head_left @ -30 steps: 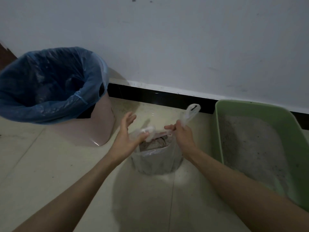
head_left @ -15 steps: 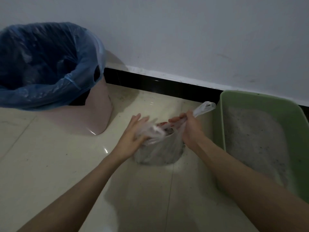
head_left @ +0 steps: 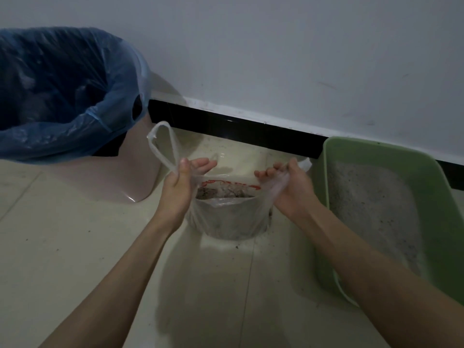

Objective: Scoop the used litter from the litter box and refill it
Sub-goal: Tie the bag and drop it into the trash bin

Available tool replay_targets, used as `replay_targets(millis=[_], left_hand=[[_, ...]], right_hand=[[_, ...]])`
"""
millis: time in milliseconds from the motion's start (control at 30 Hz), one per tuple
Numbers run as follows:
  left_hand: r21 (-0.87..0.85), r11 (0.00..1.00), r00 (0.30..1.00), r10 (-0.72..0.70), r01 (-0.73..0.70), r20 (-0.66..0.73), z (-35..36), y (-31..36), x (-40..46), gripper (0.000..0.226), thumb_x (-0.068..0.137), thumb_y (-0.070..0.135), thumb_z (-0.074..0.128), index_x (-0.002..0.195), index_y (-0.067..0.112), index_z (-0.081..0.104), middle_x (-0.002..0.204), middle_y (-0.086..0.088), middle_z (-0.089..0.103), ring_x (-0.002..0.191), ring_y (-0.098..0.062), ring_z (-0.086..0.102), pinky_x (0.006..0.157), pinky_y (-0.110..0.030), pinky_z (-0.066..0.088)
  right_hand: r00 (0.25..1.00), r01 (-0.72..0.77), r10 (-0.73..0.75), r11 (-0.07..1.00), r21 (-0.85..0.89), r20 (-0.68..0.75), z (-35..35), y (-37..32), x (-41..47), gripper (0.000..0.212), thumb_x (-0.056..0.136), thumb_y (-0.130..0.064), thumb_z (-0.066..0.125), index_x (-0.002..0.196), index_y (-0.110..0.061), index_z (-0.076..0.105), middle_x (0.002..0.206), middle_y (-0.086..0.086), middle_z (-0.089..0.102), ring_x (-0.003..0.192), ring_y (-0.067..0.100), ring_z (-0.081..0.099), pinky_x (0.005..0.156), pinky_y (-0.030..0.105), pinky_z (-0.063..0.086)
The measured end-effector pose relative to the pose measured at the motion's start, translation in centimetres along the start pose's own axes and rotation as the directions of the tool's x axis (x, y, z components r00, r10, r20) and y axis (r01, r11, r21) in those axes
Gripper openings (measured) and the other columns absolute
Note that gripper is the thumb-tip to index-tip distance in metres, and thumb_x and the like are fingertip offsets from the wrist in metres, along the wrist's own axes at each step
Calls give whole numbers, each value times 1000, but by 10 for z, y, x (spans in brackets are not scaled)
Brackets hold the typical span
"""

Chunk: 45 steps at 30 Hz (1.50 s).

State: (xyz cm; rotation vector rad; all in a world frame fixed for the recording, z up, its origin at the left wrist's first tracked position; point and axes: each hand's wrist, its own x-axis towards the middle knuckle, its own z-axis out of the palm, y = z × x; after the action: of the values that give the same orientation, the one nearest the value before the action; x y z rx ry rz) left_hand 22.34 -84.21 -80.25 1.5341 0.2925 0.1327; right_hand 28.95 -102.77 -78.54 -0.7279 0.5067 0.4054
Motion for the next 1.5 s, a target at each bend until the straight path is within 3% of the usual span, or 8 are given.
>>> replay_targets(millis=[200, 367, 633, 900, 1067, 1267, 1400, 1500], left_hand=[[-126, 992, 999, 10, -16, -42, -10, 5, -5, 47, 101, 34, 18, 98, 12, 60, 99, -1, 71, 106, -14, 63, 94, -29, 45], [-520, 854, 992, -87, 27, -91, -1, 13, 6, 42, 102, 33, 20, 68, 17, 38, 47, 8, 34, 49, -11, 40, 65, -21, 43], [136, 967, 974, -223, 216, 31, 28, 8, 14, 31, 99, 27, 28, 70, 18, 38, 46, 9, 31, 40, -8, 27, 45, -25, 25], [364, 888, 925, -352, 281, 144, 23, -9, 14, 45, 100, 33, 32, 60, 19, 48, 40, 8, 41, 46, -24, 40, 57, -33, 29], [555, 793, 910, -389, 250, 145, 28, 0, 15, 45, 100, 38, 31, 85, 9, 63, 95, -25, 63, 91, -40, 58, 86, -41, 44], [646, 756, 877, -380, 111, 294, 37, 5, 9, 41, 100, 34, 34, 65, 16, 46, 63, 1, 47, 57, -12, 42, 56, -26, 34], [245, 900, 836, -427, 359, 345, 19, -1, 10, 38, 94, 28, 51, 57, 18, 46, 50, 7, 39, 45, -6, 34, 47, -18, 31], [-110, 804, 752, -487, 585, 444, 4, -7, 16, 38, 90, 15, 46, 53, 18, 39, 47, 7, 26, 41, -6, 24, 41, -16, 25]], right_hand=[[1000, 21, -21, 1000, -17, 8, 6, -12, -12, 49, 101, -41, 24, 83, -6, 51, 66, 9, 56, 74, 25, 61, 89, 40, 46], [1000, -16, 16, 1000, -13, 18, 5, -11, -10, 44, 101, -31, 30, 61, -15, 38, 31, -5, 28, 32, 9, 33, 57, 26, 45], [999, 34, -2, 649, -760, 43, 17, 15, -3, 19, 96, -22, 43, 77, -18, 43, 48, -7, 29, 37, 5, 23, 35, 18, 22], [990, 51, 100, 411, -910, 101, 6, 13, 1, 11, 95, -29, 38, 105, -27, 43, 72, -6, 32, 54, 7, 28, 45, 20, 27], [972, 160, 128, 250, -955, 196, 8, 17, 0, 57, 90, -30, 50, 142, -19, 30, 74, -17, 31, 58, 0, 38, 44, 12, 35], [997, 64, -10, 663, -746, 77, 12, 20, 3, 29, 98, -27, 44, 88, -12, 67, 50, -7, 31, 37, 4, 27, 38, 19, 22], [972, -105, 198, 846, -523, 126, 10, 16, 3, 34, 98, -34, 41, 79, -14, 62, 41, -9, 23, 34, 4, 18, 36, 18, 16], [921, -77, 298, 771, -632, 252, 9, 10, -3, 27, 95, -23, 44, 71, -16, 54, 40, -10, 26, 35, 5, 19, 42, 22, 12]])
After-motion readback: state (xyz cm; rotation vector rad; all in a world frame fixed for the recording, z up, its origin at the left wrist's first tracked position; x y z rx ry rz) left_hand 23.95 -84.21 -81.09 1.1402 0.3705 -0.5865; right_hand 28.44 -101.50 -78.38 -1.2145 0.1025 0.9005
